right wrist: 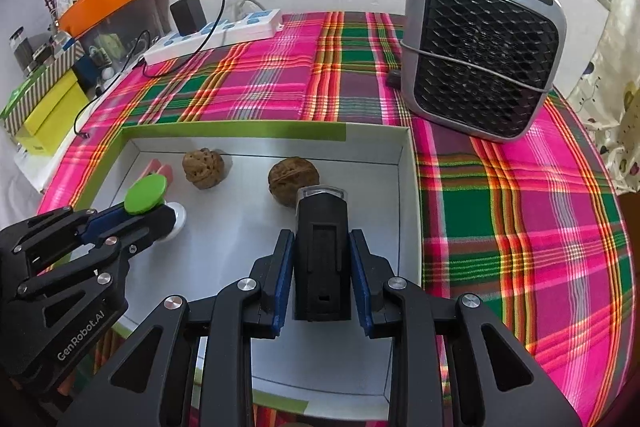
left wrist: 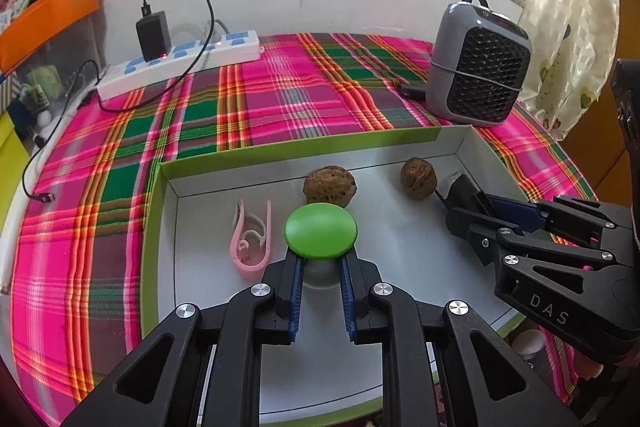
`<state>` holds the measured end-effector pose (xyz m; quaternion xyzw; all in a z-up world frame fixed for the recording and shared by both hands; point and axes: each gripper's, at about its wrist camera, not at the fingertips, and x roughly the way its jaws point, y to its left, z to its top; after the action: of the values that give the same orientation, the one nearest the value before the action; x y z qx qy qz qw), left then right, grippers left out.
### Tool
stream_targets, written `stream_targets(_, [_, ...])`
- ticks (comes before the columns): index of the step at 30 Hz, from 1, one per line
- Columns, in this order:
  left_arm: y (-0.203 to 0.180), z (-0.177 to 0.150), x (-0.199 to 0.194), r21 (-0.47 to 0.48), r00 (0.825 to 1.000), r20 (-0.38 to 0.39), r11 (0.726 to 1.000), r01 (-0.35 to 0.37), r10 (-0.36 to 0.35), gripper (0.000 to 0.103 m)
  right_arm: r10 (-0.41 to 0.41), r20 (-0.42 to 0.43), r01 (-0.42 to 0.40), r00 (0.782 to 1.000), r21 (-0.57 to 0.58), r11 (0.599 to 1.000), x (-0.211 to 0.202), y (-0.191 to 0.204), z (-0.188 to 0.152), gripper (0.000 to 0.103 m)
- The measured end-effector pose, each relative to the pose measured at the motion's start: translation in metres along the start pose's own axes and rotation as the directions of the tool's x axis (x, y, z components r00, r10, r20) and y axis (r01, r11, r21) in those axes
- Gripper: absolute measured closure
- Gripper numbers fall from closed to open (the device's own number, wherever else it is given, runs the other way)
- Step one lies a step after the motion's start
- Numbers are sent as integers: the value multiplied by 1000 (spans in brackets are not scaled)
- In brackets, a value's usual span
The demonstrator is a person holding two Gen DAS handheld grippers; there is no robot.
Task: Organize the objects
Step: 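Carry the black cylinder and green-capped object over the white tray with both grippers, then open the right gripper to set the black cylinder down while the left releases the green object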
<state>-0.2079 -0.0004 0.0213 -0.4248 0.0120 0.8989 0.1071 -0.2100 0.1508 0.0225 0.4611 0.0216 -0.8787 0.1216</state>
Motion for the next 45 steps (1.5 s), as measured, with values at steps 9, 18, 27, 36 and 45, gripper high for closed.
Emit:
stream_targets(9, [-1, 1, 4, 6, 1000, 2, 1000, -11, 11, 88, -25, 10, 26, 1000, -20, 999, 3, 4, 2, 74])
stream_targets(18, [-1, 1, 5, 5, 1000, 4, 1000, -13, 13, 88, -31, 17, 31, 999, -35, 999, 4, 6, 1, 74])
stream_targets(27, [-1, 1, 6, 2, 1000, -2, 1000, -13, 13, 82, -31, 18, 32, 999, -39, 999, 5, 6, 1, 74])
stream_targets(36, [2, 0, 7, -9, 1000, -8, 1000, 2, -2, 77, -32, 19, 33, 999, -36, 999, 6, 6, 0, 74])
stream_targets(45, [4, -2, 8, -17, 1000, -13, 1000, 2, -3, 73, -28, 31, 29, 999, -32, 999, 4, 7, 0, 64])
